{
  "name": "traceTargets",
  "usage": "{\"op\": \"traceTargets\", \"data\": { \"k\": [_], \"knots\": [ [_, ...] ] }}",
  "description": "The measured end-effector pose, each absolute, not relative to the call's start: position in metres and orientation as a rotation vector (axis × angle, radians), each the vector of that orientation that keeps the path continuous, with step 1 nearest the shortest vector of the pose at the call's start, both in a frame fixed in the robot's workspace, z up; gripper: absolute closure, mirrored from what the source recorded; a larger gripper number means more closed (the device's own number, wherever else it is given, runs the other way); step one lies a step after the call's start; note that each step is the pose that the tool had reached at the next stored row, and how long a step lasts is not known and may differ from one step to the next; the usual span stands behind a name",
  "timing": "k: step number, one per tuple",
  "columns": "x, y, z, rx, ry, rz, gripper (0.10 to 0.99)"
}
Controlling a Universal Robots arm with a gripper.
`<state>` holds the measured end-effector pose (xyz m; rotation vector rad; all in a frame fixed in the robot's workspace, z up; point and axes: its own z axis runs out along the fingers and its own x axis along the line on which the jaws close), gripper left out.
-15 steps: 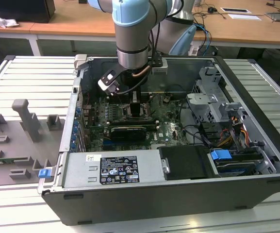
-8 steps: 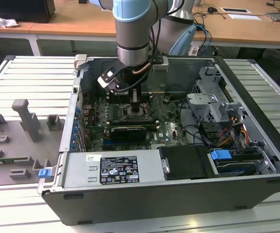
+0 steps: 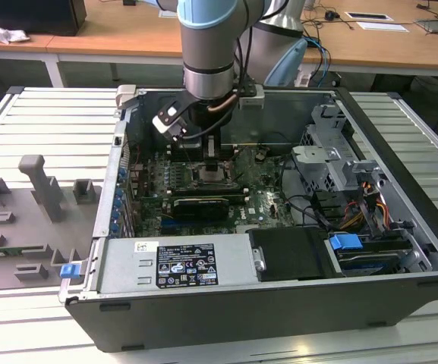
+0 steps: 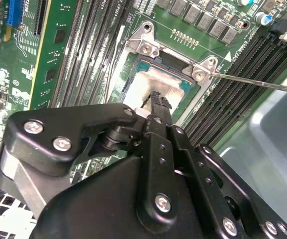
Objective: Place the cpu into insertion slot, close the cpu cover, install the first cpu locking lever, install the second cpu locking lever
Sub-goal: 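Place the cpu into insertion slot, then close the cpu cover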
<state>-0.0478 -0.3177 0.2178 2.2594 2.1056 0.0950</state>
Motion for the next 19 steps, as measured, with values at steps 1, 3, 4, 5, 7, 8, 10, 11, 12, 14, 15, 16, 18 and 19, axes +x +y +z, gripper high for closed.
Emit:
{"op": "traceTargets", "data": {
  "k": [1,3,4,5,7,8,10,11,12,14,15,16,18,19],
  "knots": [
    [-0.0478,-0.3177,0.2179,2.26,2.106,0.095,0.98],
    [-0.0478,-0.3177,0.2186,2.26,2.107,0.093,0.98],
    [-0.0478,-0.3177,0.2189,2.261,2.107,0.093,0.98],
    [-0.0478,-0.3177,0.2192,2.261,2.107,0.092,0.98],
    [-0.0468,-0.3178,0.2203,2.262,2.108,0.089,0.98],
    [-0.046,-0.3178,0.2203,2.262,2.108,0.089,0.98],
    [-0.0437,-0.318,0.2203,2.263,2.109,0.088,0.98],
    [-0.0422,-0.3182,0.2203,2.263,2.109,0.088,0.98],
    [-0.0417,-0.3184,0.2203,2.263,2.11,0.088,0.98],
    [-0.0406,-0.3187,0.2203,2.264,2.11,0.089,0.98],
    [-0.0402,-0.3187,0.2204,2.264,2.11,0.088,0.98],
    [-0.0402,-0.3187,0.2209,2.264,2.11,0.088,0.98],
    [-0.0401,-0.3187,0.224,2.264,2.11,0.088,0.98],
    [-0.0401,-0.3186,0.2265,2.264,2.11,0.089,0.98]
  ]
}}
